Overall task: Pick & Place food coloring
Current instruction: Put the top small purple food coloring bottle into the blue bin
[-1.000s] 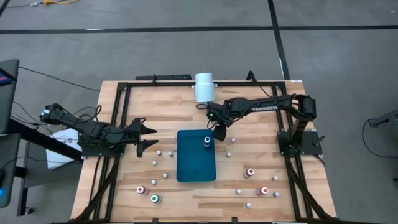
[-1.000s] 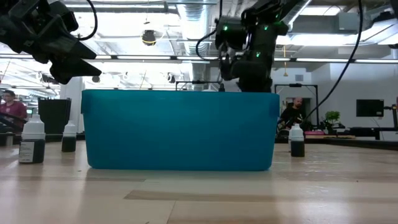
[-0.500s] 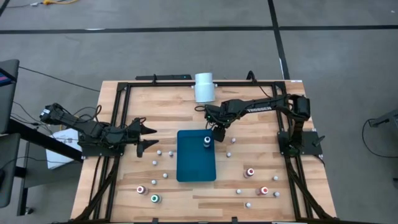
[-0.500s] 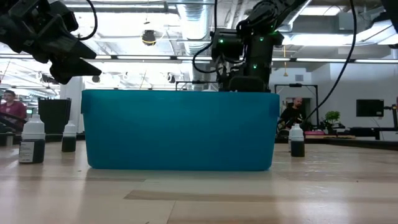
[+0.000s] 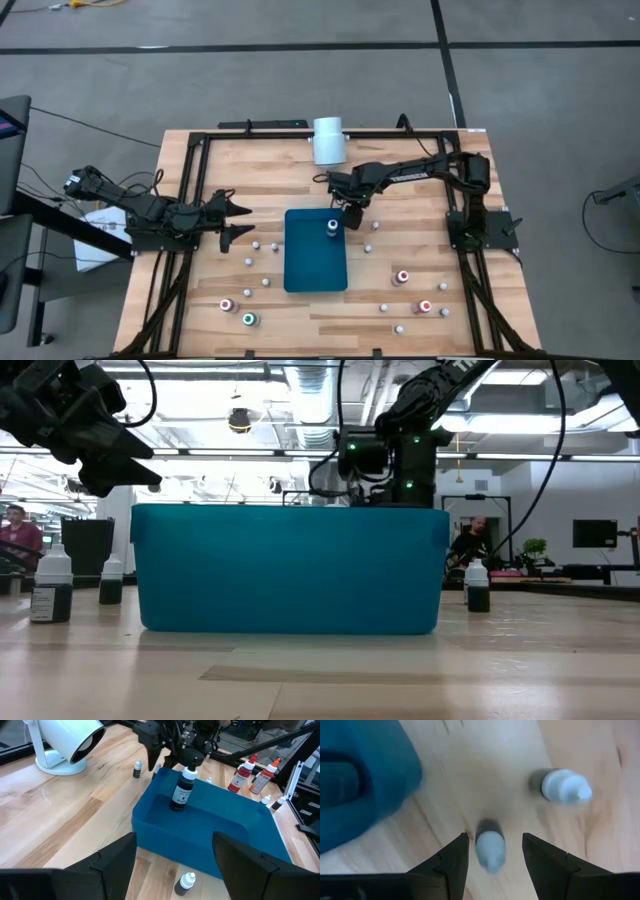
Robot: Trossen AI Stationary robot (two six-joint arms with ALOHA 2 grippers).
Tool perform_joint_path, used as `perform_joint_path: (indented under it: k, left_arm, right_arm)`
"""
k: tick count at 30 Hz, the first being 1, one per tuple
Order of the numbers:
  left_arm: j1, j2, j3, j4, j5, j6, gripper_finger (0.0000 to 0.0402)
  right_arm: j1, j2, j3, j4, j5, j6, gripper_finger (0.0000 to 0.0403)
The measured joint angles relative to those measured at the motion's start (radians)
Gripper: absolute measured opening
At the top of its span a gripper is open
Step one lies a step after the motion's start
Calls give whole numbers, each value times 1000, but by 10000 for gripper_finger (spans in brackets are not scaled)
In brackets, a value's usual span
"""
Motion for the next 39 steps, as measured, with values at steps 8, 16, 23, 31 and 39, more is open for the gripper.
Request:
perform_joint_path:
  k: [8, 16, 23, 31, 39]
  left_arm:
    - [0, 0, 0, -1, 2, -1, 252]
    - [0, 0, 0, -1, 2, -3, 252]
    - [1, 0, 0, -7, 1, -2, 252]
    - [1, 0, 0, -7, 1, -2, 252]
    - [1, 0, 0, -7, 0, -3, 252]
  right_arm:
    - [-13, 2, 1, 25, 2, -1, 169]
    - [-12, 12, 1, -4, 0, -11, 155]
    - [-12, 13, 1, -3, 0, -10, 142]
    - [-12, 13, 1, -3, 0, -10, 116]
    - [-12, 13, 1, -4, 0, -8, 87]
